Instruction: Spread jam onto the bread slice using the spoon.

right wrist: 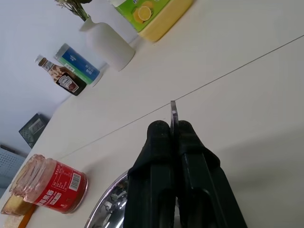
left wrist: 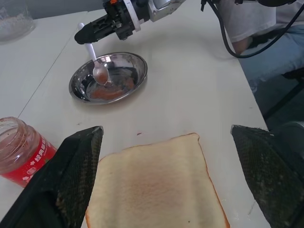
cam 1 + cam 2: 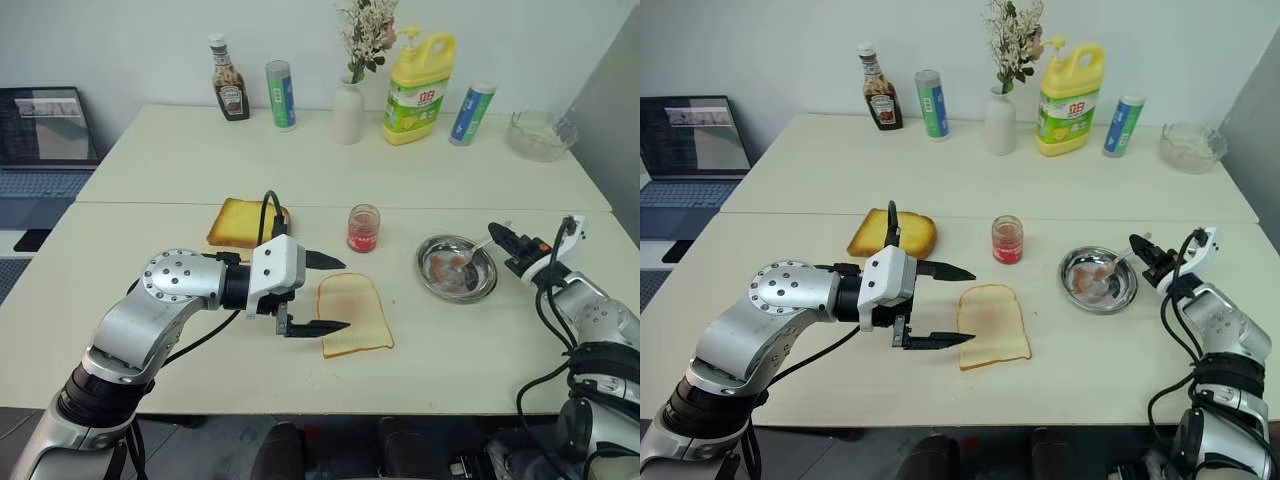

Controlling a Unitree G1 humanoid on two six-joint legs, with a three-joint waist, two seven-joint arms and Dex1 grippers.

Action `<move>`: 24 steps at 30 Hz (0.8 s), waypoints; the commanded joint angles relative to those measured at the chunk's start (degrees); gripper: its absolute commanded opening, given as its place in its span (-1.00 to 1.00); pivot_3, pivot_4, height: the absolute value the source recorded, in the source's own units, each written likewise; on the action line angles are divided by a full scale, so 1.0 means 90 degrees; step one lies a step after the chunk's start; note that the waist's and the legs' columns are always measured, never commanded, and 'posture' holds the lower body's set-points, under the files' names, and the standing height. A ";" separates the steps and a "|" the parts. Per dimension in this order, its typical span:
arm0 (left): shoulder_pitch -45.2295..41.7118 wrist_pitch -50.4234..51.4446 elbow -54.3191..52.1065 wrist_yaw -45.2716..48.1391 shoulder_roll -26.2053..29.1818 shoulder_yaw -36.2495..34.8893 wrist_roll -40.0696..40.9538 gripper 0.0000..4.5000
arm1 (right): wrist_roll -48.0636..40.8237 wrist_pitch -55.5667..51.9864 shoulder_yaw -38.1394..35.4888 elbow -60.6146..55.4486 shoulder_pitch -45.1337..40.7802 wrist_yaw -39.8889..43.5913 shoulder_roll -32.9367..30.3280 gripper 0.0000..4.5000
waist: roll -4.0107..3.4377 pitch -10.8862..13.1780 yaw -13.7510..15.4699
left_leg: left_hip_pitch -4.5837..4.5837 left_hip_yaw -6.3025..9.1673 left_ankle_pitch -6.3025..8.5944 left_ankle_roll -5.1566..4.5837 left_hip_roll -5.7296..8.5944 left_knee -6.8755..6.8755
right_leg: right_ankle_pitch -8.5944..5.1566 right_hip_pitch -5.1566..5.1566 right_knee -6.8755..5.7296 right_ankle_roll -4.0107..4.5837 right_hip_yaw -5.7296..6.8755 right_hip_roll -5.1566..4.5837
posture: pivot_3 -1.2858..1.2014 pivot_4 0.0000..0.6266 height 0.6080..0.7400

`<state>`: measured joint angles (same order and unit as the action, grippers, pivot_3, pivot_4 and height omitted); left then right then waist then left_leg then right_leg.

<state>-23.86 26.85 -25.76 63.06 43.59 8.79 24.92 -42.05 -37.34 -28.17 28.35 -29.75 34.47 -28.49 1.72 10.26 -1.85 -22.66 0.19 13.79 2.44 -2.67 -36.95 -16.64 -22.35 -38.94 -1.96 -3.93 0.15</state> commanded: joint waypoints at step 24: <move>0.1353 0.0989 -0.0535 -0.2079 0.0010 -0.1505 0.0104 1.00 | 0.1670 0.1143 0.3190 -0.3413 -0.1730 -0.0313 0.0727 -0.99 | -0.0024 0.0014 -0.0076 | -0.0046 -0.0014 0.0000 0.0001 -0.0006 0.0005 | 0.0005 -0.0067 -0.0009 -0.0002 -0.0009 -0.0001 | 0.03 -0.52 1.00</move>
<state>-11.12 35.89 -28.17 44.45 43.08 -4.23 25.47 -30.54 -32.12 -0.40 -4.55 -43.32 30.39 -21.90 1.51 10.38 -2.53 -23.11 0.05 13.79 2.44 -2.71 -36.92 -16.59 -23.00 -39.02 -1.98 -4.02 0.12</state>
